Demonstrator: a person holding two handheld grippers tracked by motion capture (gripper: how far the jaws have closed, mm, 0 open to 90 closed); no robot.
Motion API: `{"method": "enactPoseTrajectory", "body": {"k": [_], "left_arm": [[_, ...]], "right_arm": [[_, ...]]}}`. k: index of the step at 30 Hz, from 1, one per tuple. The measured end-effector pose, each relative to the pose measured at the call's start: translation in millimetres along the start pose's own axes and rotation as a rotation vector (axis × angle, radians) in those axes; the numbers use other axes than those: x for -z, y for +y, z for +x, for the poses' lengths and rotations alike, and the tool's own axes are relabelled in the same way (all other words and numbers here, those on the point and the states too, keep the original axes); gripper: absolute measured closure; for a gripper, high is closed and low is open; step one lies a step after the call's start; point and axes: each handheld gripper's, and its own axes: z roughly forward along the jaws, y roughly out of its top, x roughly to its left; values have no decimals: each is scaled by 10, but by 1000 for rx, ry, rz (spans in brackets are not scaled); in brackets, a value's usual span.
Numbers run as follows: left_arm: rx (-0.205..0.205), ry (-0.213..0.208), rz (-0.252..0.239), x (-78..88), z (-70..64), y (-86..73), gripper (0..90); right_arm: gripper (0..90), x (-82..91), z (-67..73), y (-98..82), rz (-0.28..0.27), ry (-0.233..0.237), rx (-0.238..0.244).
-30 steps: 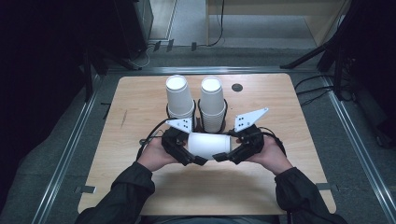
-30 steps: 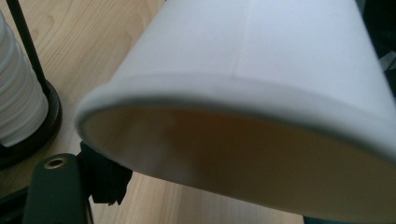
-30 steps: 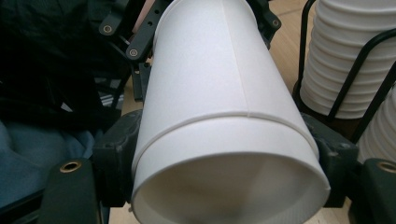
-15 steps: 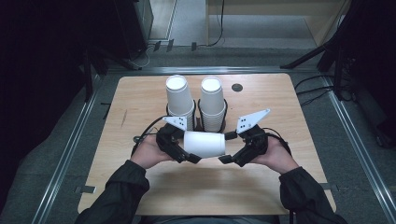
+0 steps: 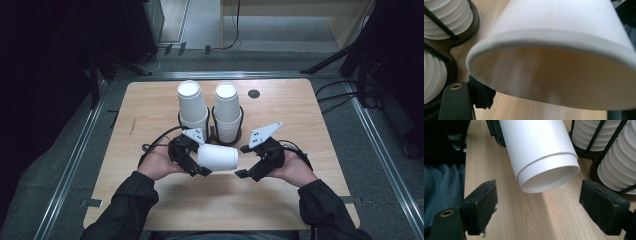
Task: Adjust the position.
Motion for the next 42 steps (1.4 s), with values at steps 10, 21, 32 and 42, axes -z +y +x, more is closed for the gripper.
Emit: {"method": "enactPoseTrajectory", "body": {"k": [10,21,32,42], "left_arm": [[-12,28,88,-158,-34,39,191],[-29,-6,151,-331,-127,108,189],[-27,-35,172,-373,-153,141,184],[-43,-53,170,-359,-161,127,165]], "right_arm": [[159,-162,-6,-22,70,-9,14],[160,-407,39,15,131,9,57],[211,-575,89,66,173,29,97],[243,-580,110,62,178,49,125]]}}
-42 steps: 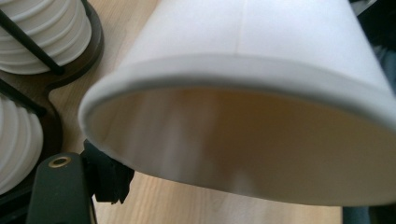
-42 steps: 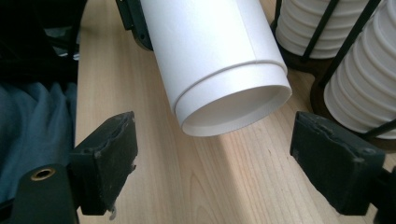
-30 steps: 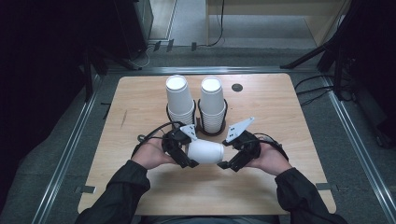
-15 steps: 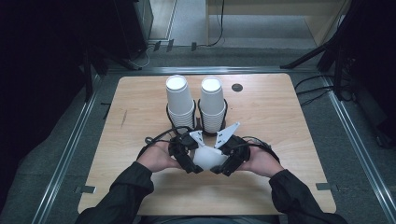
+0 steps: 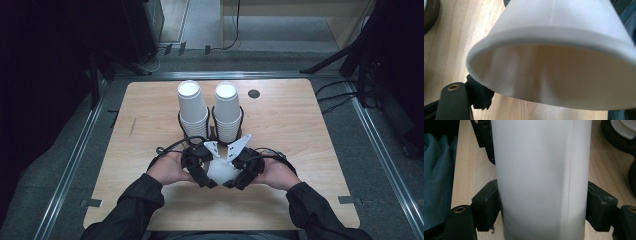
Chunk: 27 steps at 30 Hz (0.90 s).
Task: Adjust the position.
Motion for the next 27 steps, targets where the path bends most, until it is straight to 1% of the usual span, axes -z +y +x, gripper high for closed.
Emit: {"method": "enactPoseTrajectory", "body": {"k": [1,3,5,6,7,8,9,11,13,14,15,16,17,18,22,24,25,27], "left_arm": [[-12,4,-4,7,-2,1,153],[-14,1,-11,18,-1,2,136],[-16,-5,-41,34,2,-8,125],[-21,-1,-53,37,-1,-18,118],[-36,3,-58,44,2,-23,99],[-43,18,-69,53,0,-28,78],[-40,19,-87,64,3,-35,63],[-31,22,-107,84,14,-45,7],[-29,29,-145,112,33,-70,0],[-22,21,-161,129,49,-86,0],[-16,20,-165,144,61,-99,0],[-11,26,-166,156,64,-107,0],[-6,23,-169,163,64,-112,0],[-1,20,-171,175,64,-116,0],[-8,3,-201,221,64,-136,0],[-4,-1,-221,239,70,-147,0],[-3,-2,-226,246,73,-152,0],[3,8,-247,262,81,-166,0]], "right_arm": [[242,3,4,3,0,4,-2],[241,9,5,7,-1,5,-1],[240,25,1,7,-6,6,1],[239,37,-3,6,-12,4,7],[237,44,2,5,-19,3,2],[237,55,-3,6,-19,7,0],[236,63,-6,2,-16,1,-1],[235,81,-22,-15,-13,-3,-7],[235,103,-30,-32,-17,-4,-17],[235,115,-34,-35,-19,-8,-16],[234,131,-42,-42,-29,-8,-20],[233,154,-47,-49,-34,4,-26],[233,170,-50,-55,-46,6,-29],[233,179,-52,-57,-47,6,-30],[232,226,-64,-79,-58,-7,-42],[232,256,-76,-99,-70,-15,-44],[232,275,-76,-107,-73,-16,-55],[232,315,-84,-122,-92,-21,-61]]}}
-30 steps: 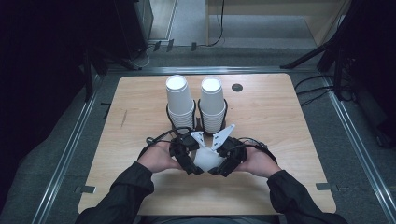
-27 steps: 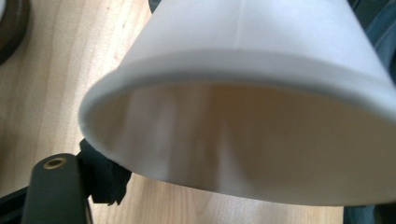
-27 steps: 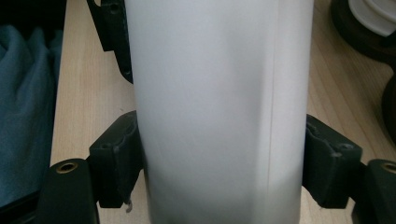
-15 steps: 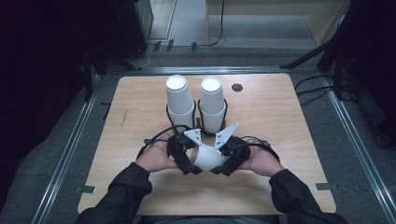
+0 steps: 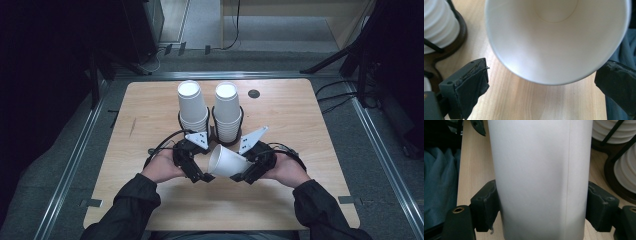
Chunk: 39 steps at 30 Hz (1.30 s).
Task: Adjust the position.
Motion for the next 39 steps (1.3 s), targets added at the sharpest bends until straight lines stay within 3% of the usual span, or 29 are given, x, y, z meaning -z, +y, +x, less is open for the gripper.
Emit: {"method": "enactPoseTrajectory", "body": {"k": [6,14,19,32,37,39], "left_arm": [[23,5,-91,66,21,-16,0],[43,-15,-163,102,13,-5,0],[54,-54,-210,115,-6,27,0],[84,-88,-263,97,-50,98,0],[130,-113,-299,99,-42,106,2],[126,-105,-325,133,-47,96,95]], "right_arm": [[232,111,-16,-17,-52,-14,-26],[232,184,-21,-6,-119,-14,-40],[232,200,-4,23,-159,-3,-34],[232,116,54,117,-221,20,-26],[232,89,82,155,-240,33,-21],[232,88,85,157,-235,31,-24]]}}
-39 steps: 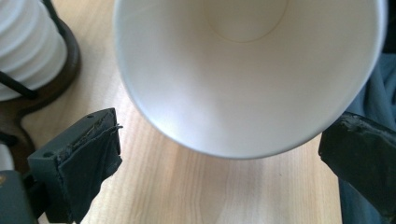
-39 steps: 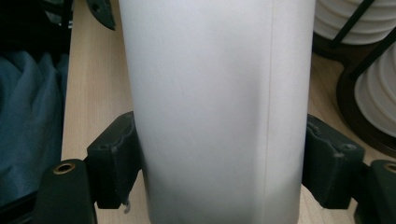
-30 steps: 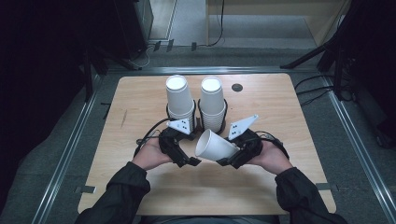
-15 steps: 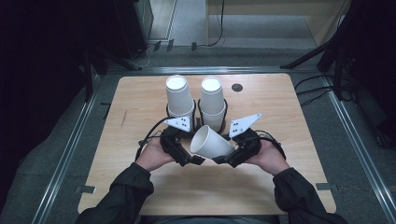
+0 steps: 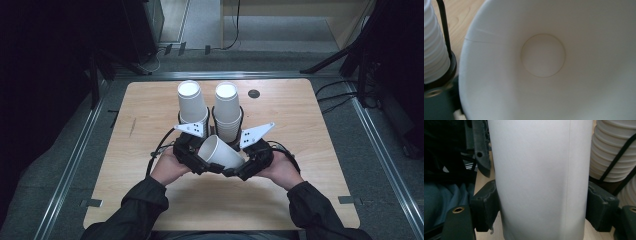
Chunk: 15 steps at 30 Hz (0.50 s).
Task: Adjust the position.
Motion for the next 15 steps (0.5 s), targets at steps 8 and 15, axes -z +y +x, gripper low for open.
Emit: {"method": "enactPoseTrajectory", "body": {"k": [8,15], "left_arm": [[-3,6,14,20,-40,40,185],[-7,6,61,10,-43,54,215]], "right_arm": [[236,15,-17,-15,-9,20,-6],[236,-6,-27,-26,12,37,-14]]}}
